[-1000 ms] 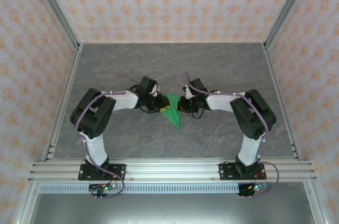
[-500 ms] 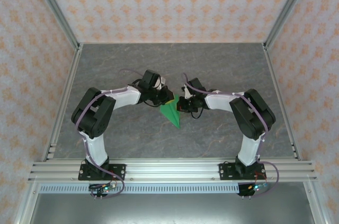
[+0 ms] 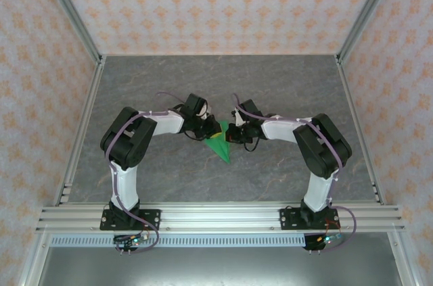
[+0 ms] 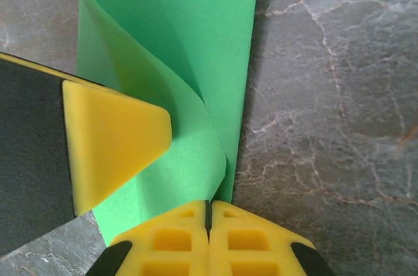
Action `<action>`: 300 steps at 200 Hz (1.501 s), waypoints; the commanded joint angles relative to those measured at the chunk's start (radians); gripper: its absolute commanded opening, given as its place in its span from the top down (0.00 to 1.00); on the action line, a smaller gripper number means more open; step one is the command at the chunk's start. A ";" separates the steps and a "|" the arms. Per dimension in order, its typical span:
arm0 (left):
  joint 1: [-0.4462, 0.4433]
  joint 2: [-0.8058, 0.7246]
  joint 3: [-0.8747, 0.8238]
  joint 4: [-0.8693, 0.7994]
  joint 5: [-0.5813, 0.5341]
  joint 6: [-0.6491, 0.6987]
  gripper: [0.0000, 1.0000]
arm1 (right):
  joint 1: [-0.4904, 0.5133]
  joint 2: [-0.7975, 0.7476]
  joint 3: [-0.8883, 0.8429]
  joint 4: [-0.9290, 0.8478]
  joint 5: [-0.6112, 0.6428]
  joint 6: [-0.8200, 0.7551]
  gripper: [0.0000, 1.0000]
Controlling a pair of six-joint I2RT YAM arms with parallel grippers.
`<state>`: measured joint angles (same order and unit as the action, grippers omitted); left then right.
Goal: Fold a paper plane with a square sheet of paper (fold left side to right side)
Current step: Fourth fold the wing at the center of the table.
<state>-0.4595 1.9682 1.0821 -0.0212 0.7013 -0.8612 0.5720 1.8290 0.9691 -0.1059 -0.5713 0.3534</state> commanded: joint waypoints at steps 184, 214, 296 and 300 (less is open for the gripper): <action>-0.003 0.003 -0.085 -0.033 -0.082 0.018 0.92 | 0.066 -0.155 -0.066 0.020 -0.245 0.151 0.74; -0.003 0.001 -0.086 -0.032 -0.082 0.020 0.92 | 0.066 -0.108 -0.067 -0.040 -0.214 0.118 0.74; -0.003 0.004 -0.081 -0.039 -0.080 0.021 0.92 | 0.072 -0.060 -0.061 -0.131 -0.148 0.058 0.75; -0.003 0.004 -0.079 -0.039 -0.080 0.021 0.92 | 0.074 -0.058 -0.061 -0.133 -0.147 0.056 0.75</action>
<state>-0.4595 1.9591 1.0386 0.0448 0.6945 -0.8616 0.6392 1.7535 0.9115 -0.1883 -0.7517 0.4374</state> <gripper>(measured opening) 0.083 0.254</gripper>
